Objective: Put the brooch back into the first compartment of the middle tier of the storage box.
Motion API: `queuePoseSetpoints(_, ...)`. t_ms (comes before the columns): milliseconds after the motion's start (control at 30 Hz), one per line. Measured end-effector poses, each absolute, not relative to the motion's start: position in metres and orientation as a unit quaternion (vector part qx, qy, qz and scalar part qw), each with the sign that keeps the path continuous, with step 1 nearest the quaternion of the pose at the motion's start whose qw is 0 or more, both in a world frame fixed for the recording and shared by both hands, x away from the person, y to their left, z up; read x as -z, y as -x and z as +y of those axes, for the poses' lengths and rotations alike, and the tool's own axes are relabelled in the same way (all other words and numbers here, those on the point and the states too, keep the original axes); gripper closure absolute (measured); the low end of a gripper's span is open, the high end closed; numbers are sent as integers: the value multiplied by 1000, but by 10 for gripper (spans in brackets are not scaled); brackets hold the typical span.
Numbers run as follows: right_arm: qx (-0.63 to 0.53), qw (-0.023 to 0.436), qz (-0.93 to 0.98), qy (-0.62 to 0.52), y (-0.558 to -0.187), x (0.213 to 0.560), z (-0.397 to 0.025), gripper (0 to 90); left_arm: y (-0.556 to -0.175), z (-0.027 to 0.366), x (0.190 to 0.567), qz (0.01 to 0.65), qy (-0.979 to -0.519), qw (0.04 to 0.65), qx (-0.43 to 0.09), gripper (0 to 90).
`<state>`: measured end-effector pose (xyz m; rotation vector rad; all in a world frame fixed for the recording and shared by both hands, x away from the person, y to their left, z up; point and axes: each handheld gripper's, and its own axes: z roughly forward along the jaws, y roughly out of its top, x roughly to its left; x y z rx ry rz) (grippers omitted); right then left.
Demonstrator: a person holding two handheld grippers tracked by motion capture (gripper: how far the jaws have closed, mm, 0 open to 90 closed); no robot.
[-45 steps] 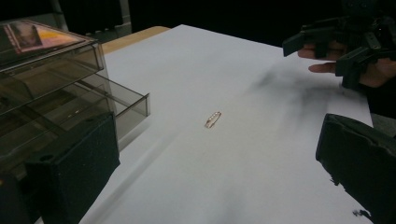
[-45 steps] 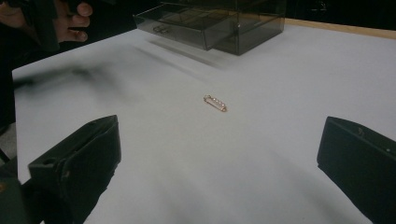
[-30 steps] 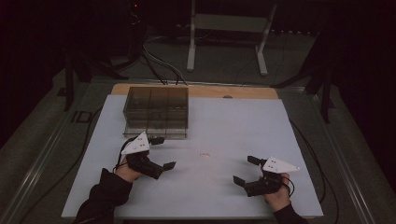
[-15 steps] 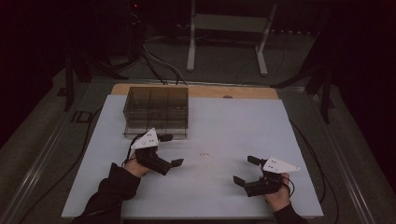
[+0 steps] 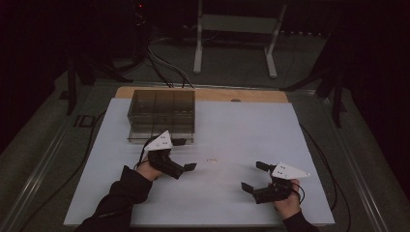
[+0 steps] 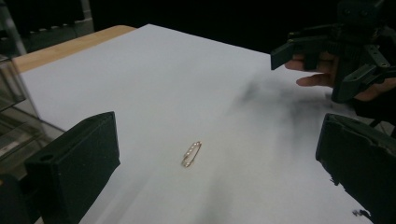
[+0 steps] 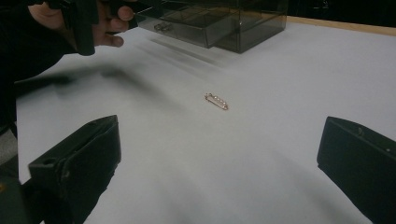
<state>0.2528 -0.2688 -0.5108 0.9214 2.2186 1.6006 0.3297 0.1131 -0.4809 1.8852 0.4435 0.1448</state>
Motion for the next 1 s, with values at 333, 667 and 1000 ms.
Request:
queuePoseSetpoints(333, -551, 128, 761, -317, -253, 510, -269, 0, -336, 97, 485, 181, -805, 563, -49, 3)
queuePoseSetpoints(667, -552, 127, 760, -319, -253, 510, -270, 0, -340, 81, 488, 180, -809, 558, -43, 3)
queuePoseSetpoints(1000, -553, 126, 759, -319, -253, 510, -271, 0, -347, 69, 492, 182, -820, 542, -38, 3)
